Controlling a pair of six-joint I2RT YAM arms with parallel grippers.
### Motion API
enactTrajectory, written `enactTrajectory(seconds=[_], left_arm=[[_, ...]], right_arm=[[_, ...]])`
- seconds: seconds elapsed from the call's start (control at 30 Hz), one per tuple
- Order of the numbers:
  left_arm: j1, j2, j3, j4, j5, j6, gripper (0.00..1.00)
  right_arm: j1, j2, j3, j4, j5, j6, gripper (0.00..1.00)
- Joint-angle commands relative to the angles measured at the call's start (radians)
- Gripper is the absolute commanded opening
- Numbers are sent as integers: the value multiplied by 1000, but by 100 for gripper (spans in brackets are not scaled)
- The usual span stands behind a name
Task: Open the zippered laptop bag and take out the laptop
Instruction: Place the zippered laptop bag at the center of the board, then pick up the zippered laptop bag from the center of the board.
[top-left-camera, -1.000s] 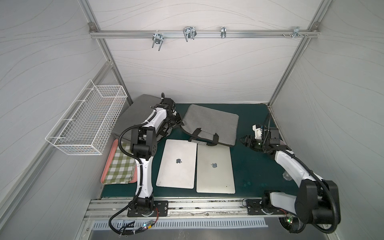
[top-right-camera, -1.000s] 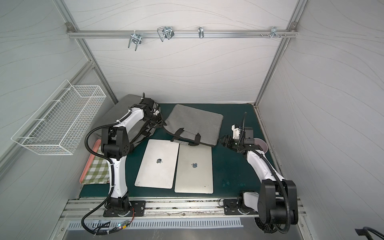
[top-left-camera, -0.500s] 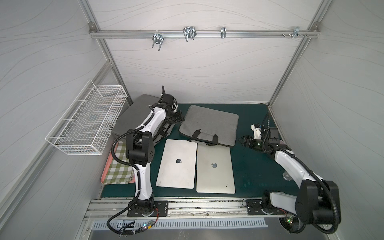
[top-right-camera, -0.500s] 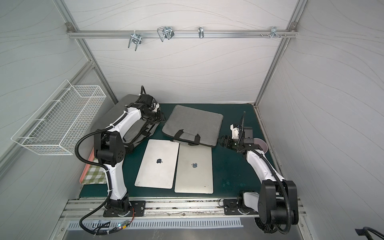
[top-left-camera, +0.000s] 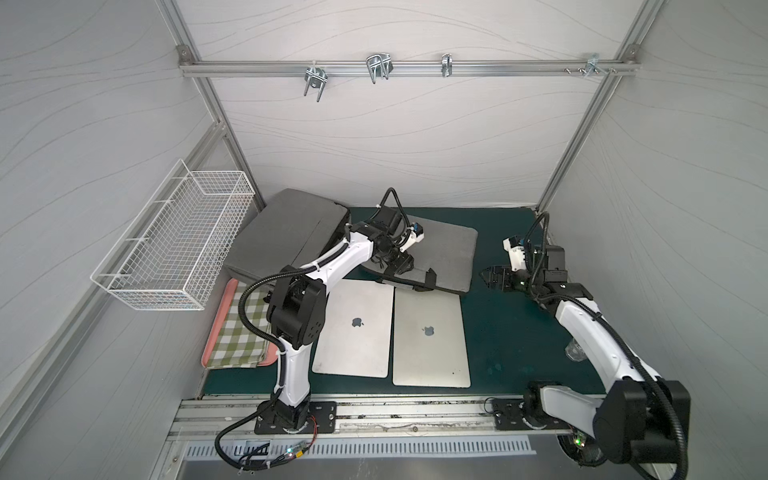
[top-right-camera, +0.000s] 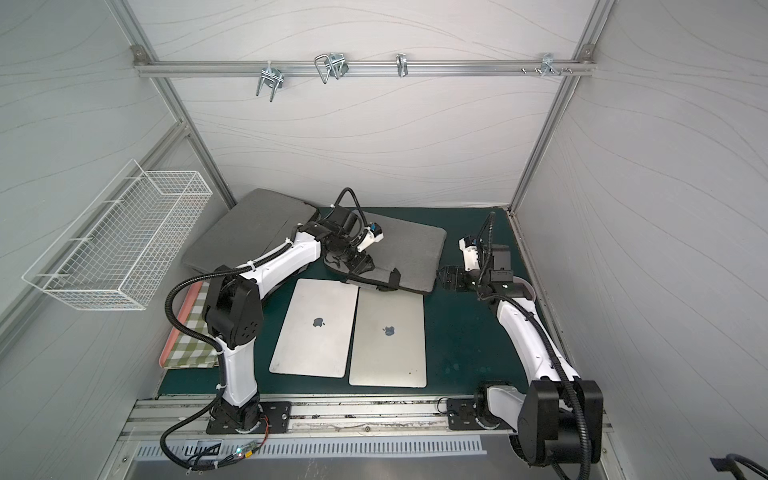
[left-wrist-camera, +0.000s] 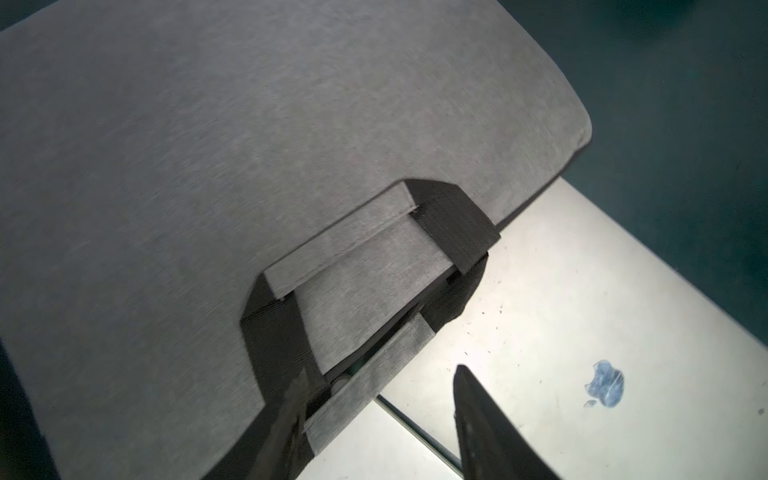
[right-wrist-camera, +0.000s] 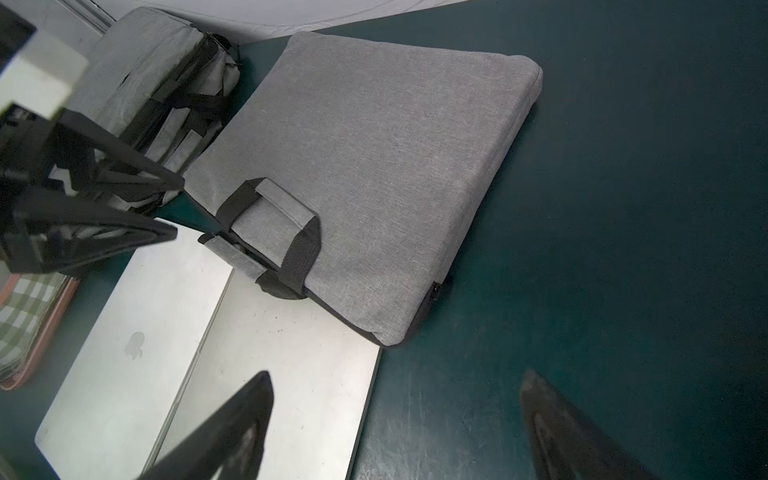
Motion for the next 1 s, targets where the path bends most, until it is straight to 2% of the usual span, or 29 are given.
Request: enactTrajectory(seconds=[0.0, 0.17, 0.4, 0.67, 0.97], left_arm=[[-25, -22, -41, 69, -58, 259, 58], [-60, 11, -78, 107, -206, 431, 59], [-93, 68, -92, 231, -374, 499, 59], [-116, 101, -96, 202, -320, 525, 58], [-127, 161, -95, 237, -367, 537, 59]], right_arm=[[5, 1, 11, -34, 20, -60, 94], [5, 8, 11, -32, 20, -51, 95], [6, 9, 2, -36, 11, -37, 97], [5, 20, -8, -37, 2, -29, 97], [6, 27, -27, -27, -11, -10, 98]])
